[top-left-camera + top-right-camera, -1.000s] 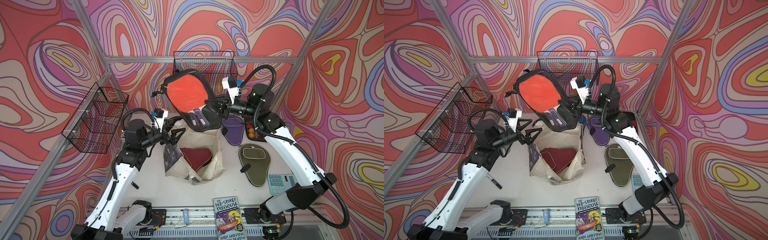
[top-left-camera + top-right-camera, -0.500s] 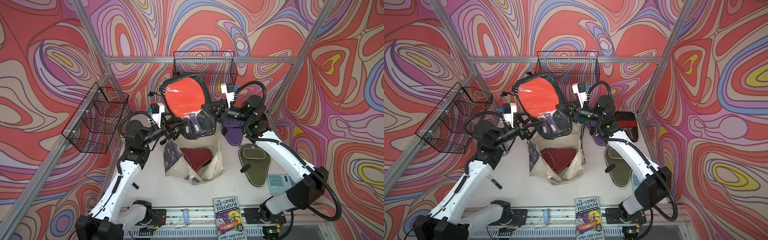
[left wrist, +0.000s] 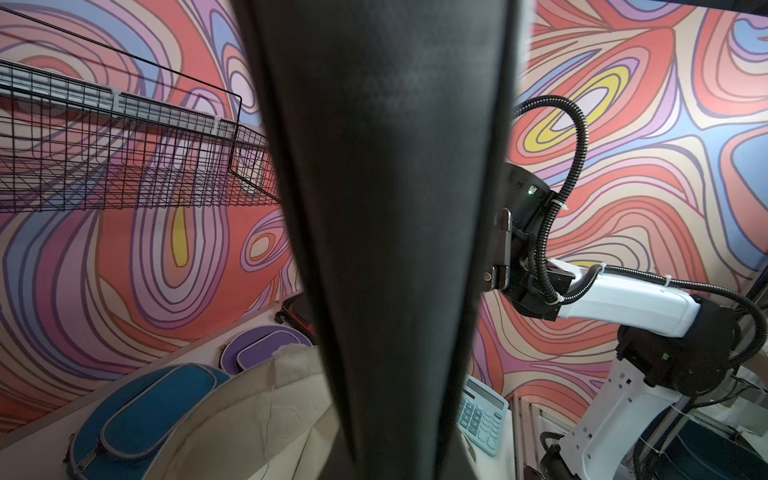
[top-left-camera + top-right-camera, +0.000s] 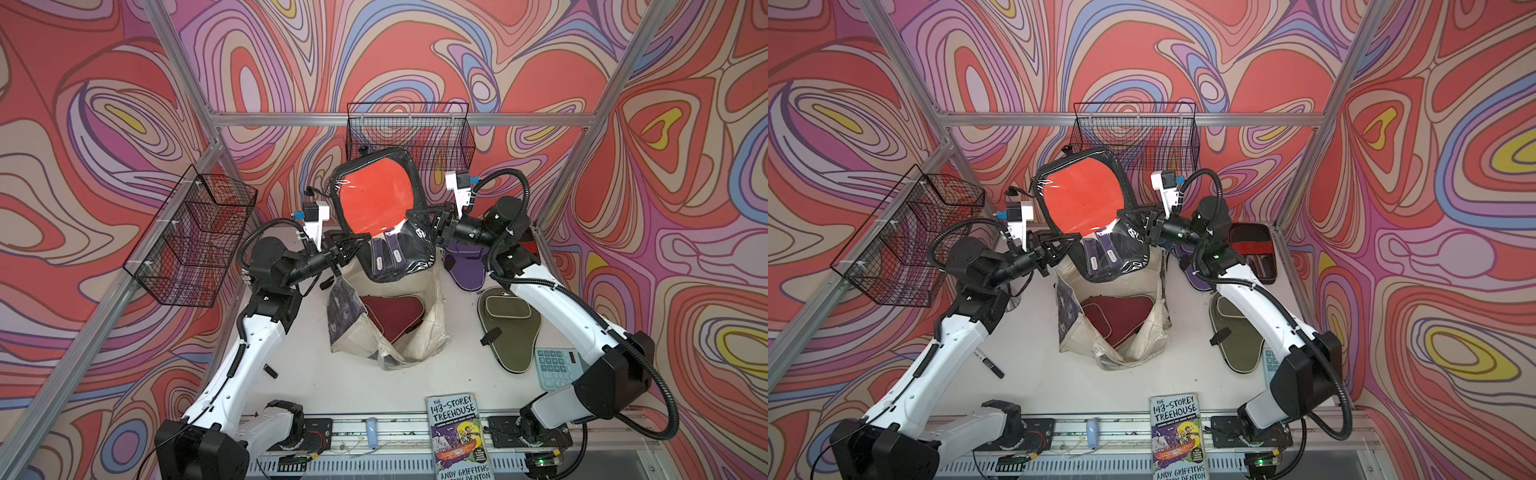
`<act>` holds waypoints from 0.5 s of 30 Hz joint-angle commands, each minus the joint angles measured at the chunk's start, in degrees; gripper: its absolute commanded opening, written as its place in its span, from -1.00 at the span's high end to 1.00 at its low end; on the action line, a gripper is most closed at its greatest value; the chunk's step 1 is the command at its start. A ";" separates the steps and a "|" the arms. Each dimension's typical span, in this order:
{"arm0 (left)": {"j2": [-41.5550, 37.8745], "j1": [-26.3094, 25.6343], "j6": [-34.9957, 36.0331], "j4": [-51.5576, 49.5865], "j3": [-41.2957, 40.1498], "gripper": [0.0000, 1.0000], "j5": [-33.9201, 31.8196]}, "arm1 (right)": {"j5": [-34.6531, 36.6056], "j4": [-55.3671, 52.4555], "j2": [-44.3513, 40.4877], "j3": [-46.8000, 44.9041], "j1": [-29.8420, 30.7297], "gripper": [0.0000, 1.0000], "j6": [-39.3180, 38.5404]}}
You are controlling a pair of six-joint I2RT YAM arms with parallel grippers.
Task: Remove the ping pong set from the canvas bag
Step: Pick up the ping pong set from the canvas bag.
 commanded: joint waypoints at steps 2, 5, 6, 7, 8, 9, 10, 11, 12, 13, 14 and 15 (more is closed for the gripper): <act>-1.95 0.36 2.96 -0.84 4.00 1.00 -5.07 | 3.91 -7.27 -1.88 0.96 1.09 1.00 -6.44; -2.99 0.29 6.06 -6.79 5.86 1.00 -6.34 | 3.84 -9.09 -2.12 1.22 1.08 1.00 -8.21; -3.32 0.29 7.38 -9.34 6.72 1.00 -6.94 | 3.65 -10.34 -2.06 1.76 1.03 1.00 -9.36; -3.58 0.39 8.24 -11.48 7.54 1.00 -7.15 | 3.41 -12.43 -1.89 2.40 1.10 0.81 -10.82; -3.72 0.35 8.89 -13.60 8.44 1.00 -7.43 | 3.45 -14.43 -1.71 3.30 1.07 0.56 -12.29; -3.83 0.43 9.68 -16.55 9.59 1.00 -7.81 | 3.47 -17.21 -1.38 4.57 1.09 0.22 -14.34; -3.91 0.35 10.64 -19.89 11.00 1.00 -8.23 | 3.68 -20.57 -1.06 6.14 1.05 -0.10 -16.88; -3.99 0.45 11.67 -23.49 12.52 1.00 -8.99 | 4.47 -23.86 -0.87 7.58 1.05 -0.32 -19.25; -4.05 0.48 13.01 -27.21 14.40 1.00 -9.89 | 5.85 -27.94 -0.53 9.49 1.06 -0.55 -22.13; -4.18 0.63 14.48 -31.95 16.42 1.00 -10.56 | 7.45 -32.07 -0.24 11.45 1.06 -0.78 -25.29; -4.42 0.82 15.97 -35.61 18.23 1.00 -11.43 | 9.08 -35.62 0.15 13.15 1.03 -0.94 -28.00; -4.78 0.96 17.78 -39.78 20.35 1.00 -12.87 | 11.08 -39.80 0.79 15.39 1.04 -0.96 -31.02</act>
